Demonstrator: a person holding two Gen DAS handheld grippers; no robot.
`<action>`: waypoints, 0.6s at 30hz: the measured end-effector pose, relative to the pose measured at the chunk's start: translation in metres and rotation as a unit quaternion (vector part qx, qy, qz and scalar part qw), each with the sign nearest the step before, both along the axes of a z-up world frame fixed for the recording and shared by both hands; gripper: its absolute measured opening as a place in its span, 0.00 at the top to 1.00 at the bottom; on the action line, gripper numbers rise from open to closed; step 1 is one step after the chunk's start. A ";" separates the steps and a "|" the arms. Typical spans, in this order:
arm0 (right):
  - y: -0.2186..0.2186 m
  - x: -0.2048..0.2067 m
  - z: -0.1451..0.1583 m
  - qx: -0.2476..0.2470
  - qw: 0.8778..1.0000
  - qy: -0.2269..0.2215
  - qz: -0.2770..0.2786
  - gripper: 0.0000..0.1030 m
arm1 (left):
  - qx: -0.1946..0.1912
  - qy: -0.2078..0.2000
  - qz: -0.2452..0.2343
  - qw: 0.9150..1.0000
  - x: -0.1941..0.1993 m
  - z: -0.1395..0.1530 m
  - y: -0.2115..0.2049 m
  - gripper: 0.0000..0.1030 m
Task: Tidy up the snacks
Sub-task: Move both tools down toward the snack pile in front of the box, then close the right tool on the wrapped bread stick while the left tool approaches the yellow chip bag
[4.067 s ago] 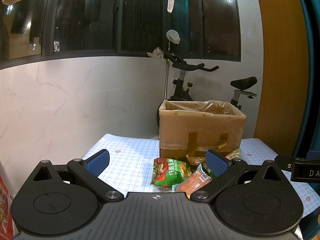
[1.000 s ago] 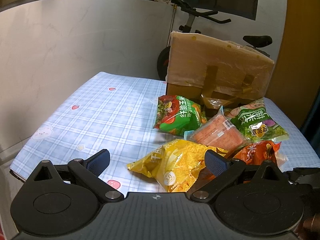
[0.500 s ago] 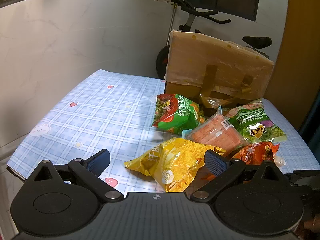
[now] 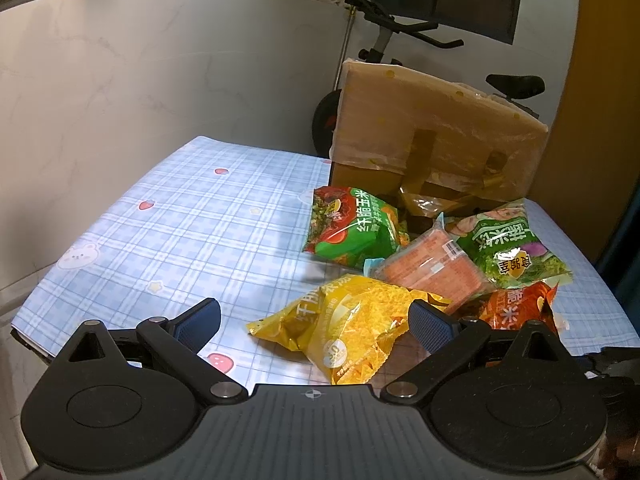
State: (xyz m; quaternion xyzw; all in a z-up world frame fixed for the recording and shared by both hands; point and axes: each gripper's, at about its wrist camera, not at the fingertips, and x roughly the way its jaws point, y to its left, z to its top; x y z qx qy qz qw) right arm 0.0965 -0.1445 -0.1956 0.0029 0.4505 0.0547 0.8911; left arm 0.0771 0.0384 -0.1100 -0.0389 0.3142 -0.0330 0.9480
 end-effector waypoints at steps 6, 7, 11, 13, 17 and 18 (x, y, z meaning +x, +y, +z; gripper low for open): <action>-0.017 -0.007 0.003 -0.014 0.999 -0.014 -0.027 0.13 | -0.001 -0.001 0.001 1.000 -0.001 0.000 0.000 0.02; -0.019 -0.007 0.003 -0.019 0.999 -0.019 -0.030 0.13 | -0.001 -0.001 0.001 1.000 -0.001 0.000 0.000 0.02; -0.019 -0.012 0.005 -0.039 0.999 -0.035 -0.016 0.32 | -0.003 0.001 -0.002 1.000 -0.001 0.000 0.000 0.03; -0.017 -0.012 0.005 -0.034 0.999 -0.036 -0.008 0.47 | -0.003 0.003 -0.005 1.000 0.000 -0.001 0.000 0.05; -0.012 -0.012 0.005 -0.039 0.999 -0.036 -0.001 0.48 | -0.008 0.008 -0.003 1.000 0.001 -0.003 0.002 0.05; -0.014 -0.012 0.005 -0.037 0.999 -0.035 0.000 0.48 | -0.008 0.008 -0.002 1.000 0.001 -0.003 0.002 0.06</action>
